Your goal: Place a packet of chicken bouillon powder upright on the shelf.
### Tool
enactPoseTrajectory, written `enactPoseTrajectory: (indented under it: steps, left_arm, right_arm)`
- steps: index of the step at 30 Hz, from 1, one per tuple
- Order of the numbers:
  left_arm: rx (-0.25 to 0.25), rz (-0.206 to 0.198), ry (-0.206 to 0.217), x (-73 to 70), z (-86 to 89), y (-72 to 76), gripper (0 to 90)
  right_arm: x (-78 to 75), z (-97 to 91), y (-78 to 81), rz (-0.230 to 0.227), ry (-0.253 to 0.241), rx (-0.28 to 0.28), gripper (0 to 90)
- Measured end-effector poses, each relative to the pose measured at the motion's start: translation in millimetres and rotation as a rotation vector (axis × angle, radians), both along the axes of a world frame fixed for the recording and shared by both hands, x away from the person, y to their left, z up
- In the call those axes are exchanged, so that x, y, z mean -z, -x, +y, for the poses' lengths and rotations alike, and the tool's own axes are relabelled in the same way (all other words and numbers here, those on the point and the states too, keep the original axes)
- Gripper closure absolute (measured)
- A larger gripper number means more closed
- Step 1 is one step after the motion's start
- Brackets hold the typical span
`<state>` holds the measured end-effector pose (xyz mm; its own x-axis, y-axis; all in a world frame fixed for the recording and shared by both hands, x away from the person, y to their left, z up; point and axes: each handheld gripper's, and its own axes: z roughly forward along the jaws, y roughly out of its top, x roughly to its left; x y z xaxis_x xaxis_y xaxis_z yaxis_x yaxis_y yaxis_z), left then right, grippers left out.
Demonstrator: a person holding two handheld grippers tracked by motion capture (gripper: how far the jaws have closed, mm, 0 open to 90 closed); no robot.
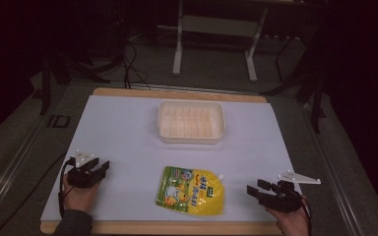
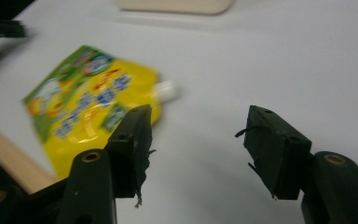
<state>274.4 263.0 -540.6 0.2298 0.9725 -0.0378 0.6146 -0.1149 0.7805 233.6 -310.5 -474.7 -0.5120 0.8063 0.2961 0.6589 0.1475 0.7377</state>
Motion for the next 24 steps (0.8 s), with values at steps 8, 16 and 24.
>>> enactPoseTrajectory:
  steps: [8, 16, 24]
  left_arm:
    - [-0.002, 0.0, -0.005, 0.1, -0.7, -0.1, 55.0]
    - [-0.002, -0.001, -0.004, -0.1, -0.6, 0.0, 54.8]
    - [-0.003, 0.0, -0.005, 0.0, -0.6, -0.2, 54.8]
  right_arm:
    - [18.0, 25.8, 16.1, 0.037, -0.046, -0.059, 36.4]
    - [30.8, 50.4, 21.7, 0.093, -0.071, -0.106, 33.4]
    - [44.5, 67.2, 18.3, 0.15, -0.073, -0.115, 33.5]
